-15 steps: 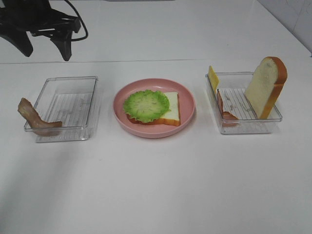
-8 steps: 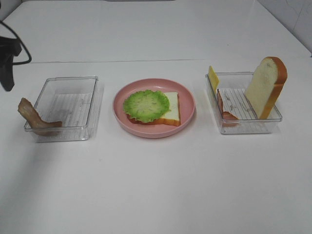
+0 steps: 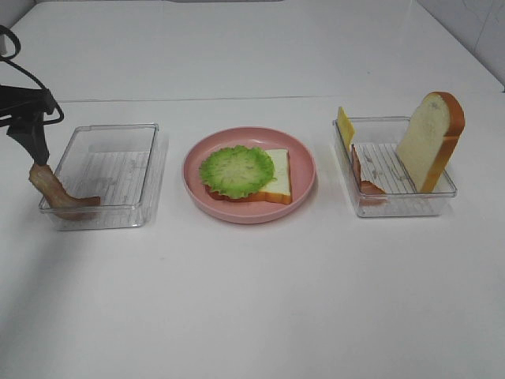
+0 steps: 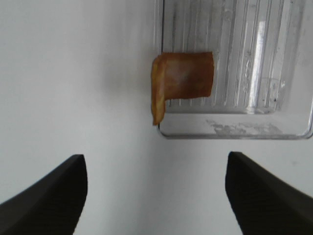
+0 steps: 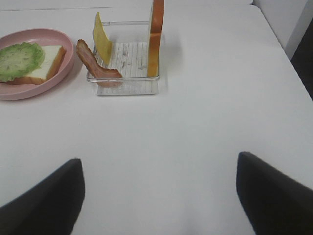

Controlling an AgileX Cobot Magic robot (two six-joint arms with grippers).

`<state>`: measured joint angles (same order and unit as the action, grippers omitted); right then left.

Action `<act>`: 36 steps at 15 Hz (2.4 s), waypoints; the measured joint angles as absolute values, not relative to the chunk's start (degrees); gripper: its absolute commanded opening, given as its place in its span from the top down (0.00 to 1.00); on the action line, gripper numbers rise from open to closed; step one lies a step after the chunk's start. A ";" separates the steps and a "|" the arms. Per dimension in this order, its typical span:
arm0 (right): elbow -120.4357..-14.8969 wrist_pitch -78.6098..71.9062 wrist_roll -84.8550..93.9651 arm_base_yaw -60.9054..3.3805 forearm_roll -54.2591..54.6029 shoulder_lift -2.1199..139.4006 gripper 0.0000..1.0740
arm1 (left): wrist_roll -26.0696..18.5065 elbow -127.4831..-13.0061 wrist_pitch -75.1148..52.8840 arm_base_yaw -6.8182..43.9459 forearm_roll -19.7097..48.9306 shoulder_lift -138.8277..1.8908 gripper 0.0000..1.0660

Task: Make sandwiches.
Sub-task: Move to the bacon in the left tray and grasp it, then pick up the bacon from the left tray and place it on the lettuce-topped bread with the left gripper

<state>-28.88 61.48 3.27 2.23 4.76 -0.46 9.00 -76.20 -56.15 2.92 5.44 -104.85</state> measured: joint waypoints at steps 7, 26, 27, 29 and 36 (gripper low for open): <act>-28.88 61.48 3.27 2.23 4.76 -0.46 0.25 | 9.00 -76.20 -48.82 2.92 6.76 -112.36 0.48; -28.88 61.48 3.27 2.23 4.76 -0.46 0.25 | 2.86 -77.58 -46.29 2.92 18.05 -107.43 1.00; -28.88 61.48 3.27 2.23 4.76 -0.46 0.25 | -2.01 -79.98 -46.07 3.27 25.55 -107.03 1.00; -28.88 61.48 3.27 2.23 4.76 -0.46 0.25 | -7.10 -81.88 -44.63 5.10 34.21 -107.03 1.00; -28.88 61.48 3.27 2.23 4.76 -0.46 0.25 | -19.02 -85.77 -37.18 14.84 58.84 -110.52 1.00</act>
